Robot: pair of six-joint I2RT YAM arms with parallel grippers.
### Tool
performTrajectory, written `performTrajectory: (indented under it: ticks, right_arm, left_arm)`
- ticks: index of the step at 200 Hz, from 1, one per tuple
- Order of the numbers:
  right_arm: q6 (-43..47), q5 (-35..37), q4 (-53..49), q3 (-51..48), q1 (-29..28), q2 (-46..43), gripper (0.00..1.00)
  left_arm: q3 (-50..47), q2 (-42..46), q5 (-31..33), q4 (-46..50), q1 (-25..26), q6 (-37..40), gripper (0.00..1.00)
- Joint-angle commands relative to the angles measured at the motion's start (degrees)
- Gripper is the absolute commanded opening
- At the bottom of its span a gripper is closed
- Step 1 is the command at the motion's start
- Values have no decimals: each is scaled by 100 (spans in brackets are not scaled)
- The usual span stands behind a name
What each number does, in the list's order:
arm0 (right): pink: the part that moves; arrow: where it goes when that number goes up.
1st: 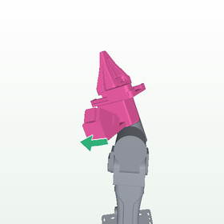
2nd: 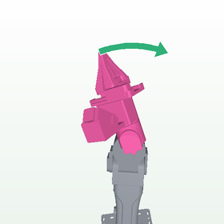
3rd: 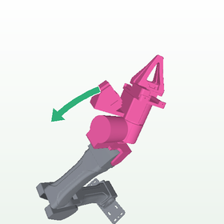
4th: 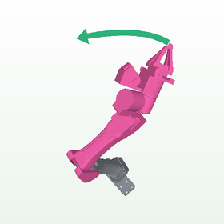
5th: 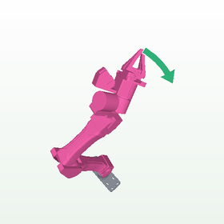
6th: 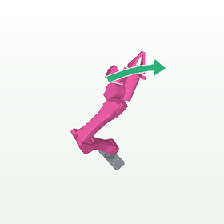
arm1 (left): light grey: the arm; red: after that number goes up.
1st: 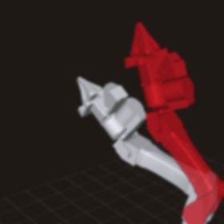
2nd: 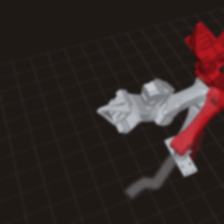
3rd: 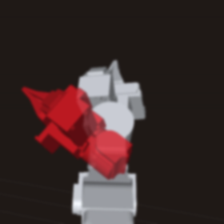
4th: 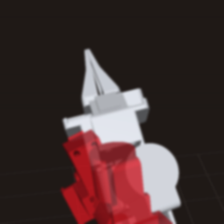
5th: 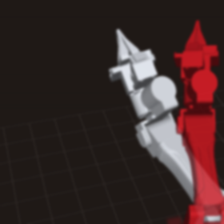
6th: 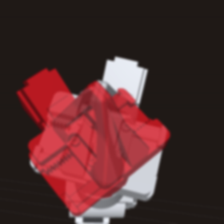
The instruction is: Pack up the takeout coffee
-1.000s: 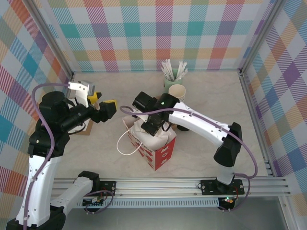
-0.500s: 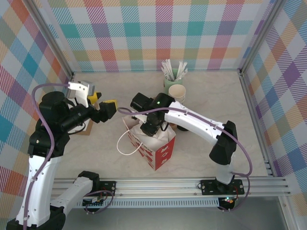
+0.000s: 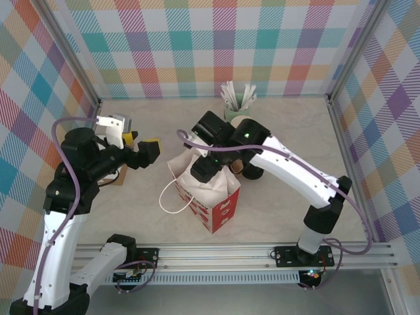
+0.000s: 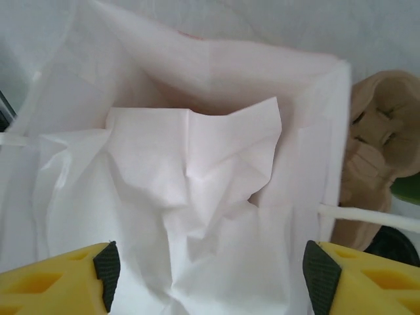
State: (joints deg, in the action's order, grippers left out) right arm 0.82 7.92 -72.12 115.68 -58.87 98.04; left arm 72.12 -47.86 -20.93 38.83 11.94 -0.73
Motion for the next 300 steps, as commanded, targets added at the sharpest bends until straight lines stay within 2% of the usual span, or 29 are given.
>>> performTrajectory:
  ticks: [1, 34, 59, 88, 107, 143, 171, 194, 214, 237, 285, 300]
  right_arm:
    - [-191, 205, 13, 332, 17, -347, 79]
    - [-351, 944, 224, 260, 268, -919, 88]
    - [-460, 1395, 711, -442, 787, -1711, 100]
    - [-681, 1270, 1561, -1919, 1790, -2953, 100]
    - [-711, 1327, 2042, -2977, 2425, -3709, 100]
    - [-678, 1448, 3068, -5069, 3490, -4760, 100]
    - [-750, 1587, 4166, -6585, 4151, -5166, 100]
    - [-670, 1551, 5248, -7570, 4546, -5110, 100]
    - [-603, 1387, 6308, -8241, 4789, -4731, 100]
    - [-461, 1183, 8002, -8949, 4933, -4153, 100]
    - [-25, 483, 11110, -9593, 5148, -2600, 100]
    - [104, 309, 11777, -9621, 5250, -2099, 100]
  left_arm:
    - [-245, 31, 698, -70, 80, -429, 91]
    - [-526, -166, 1648, 15, 5, -980, 97]
    - [-686, -460, 1802, 46, -337, -1156, 99]
    - [-1206, -596, 1486, -354, -1056, -1357, 100]
    - [-1625, -569, 1593, -648, -1385, -1403, 100]
    - [-2447, -398, 2240, -1435, -1493, -1187, 100]
    - [-2957, -408, 2562, -2025, -1493, -975, 100]
    - [-3363, -518, 2473, -2782, -1493, -797, 100]
    - [-3472, -849, 2393, -3108, -1493, -779, 100]
    - [-3629, -1213, 2342, -3556, -1493, -702, 100]
    - [-3939, -1671, 2444, -4533, -1359, -663, 100]
    - [-3966, -1830, 2505, -4759, -1285, -568, 100]
